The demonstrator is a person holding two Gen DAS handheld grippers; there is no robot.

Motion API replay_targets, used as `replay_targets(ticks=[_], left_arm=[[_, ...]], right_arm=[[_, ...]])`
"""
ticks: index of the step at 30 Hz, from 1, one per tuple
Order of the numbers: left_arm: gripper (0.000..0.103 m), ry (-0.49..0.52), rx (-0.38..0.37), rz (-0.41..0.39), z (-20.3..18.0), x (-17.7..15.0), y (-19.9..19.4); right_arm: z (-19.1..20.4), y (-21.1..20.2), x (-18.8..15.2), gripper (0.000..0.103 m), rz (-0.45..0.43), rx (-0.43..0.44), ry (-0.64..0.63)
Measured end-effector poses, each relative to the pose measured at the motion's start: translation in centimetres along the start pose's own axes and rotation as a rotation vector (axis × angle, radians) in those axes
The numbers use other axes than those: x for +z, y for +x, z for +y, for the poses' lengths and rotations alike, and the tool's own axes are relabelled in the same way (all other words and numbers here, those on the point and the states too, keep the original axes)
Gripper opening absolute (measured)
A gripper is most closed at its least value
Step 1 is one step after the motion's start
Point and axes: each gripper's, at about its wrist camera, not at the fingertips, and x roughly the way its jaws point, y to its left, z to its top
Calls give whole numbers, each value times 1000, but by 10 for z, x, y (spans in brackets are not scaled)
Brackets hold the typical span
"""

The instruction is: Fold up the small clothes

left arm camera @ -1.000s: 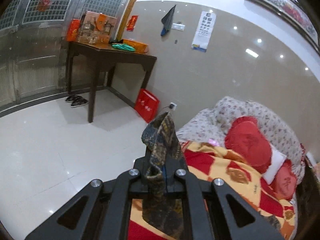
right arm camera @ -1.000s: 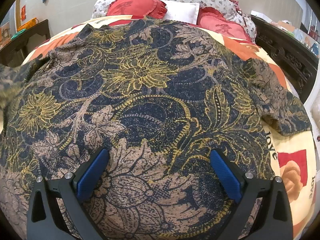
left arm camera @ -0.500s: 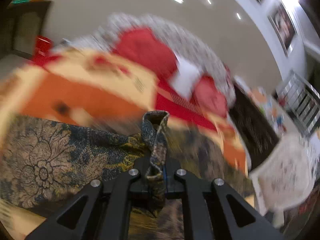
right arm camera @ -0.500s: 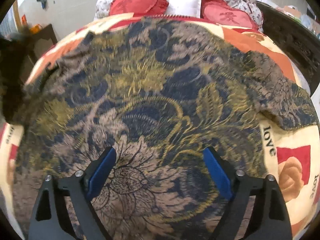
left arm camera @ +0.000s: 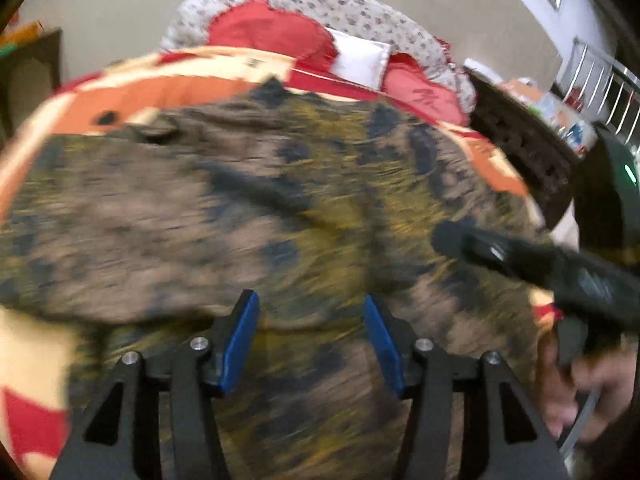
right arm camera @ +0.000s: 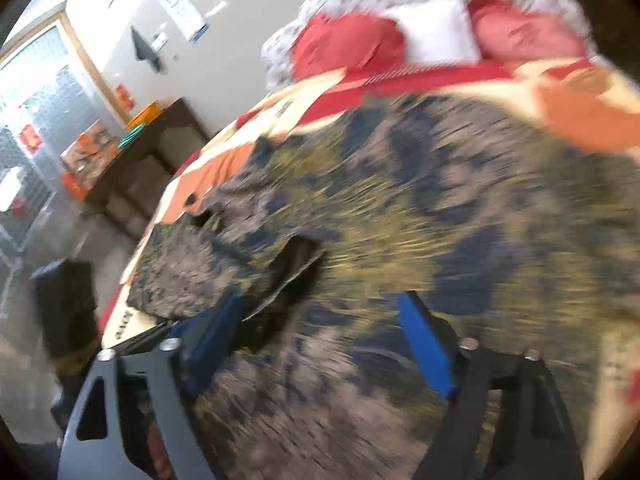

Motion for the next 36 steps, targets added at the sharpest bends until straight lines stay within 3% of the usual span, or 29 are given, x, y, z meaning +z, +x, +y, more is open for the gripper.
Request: replay_targets(ticks=[4,9,10,11,12,13,18,26,30,36], left_arm=[[57,-37,60,0,24,-19,-2],[57,-102,61,-23,38,-26,-3],[57,-97,69,-26,37,-25,-4],[57,-84,89,-24,34,-25,-2],[57,-74,100,-23,32,-25,-2],[57,-66,111,-24,29,-25,-2],[57,-53,129,-21,26,-24,1],[58,-38,148,-17,23,-23,3],[58,-40,146,-17,23,-23,3],[58,-56,139,-32,26,-22,-5]], right_arm=[[13,48,-1,67,86,59,-16],[8,65,0,67,58,95,70],[8,66,2,63,57,104,79],[6,66,2,56,59,119,90],[5,67,3,28,70,120,100],[2,67,3,9,76,118,116],[-22,34,6,6,17,-12,99],[-115,-50,17,6,-48,-238,138],[-145,-75,10,6,-57,-250,183],[-144,-80,3,6,-73,-306,176]])
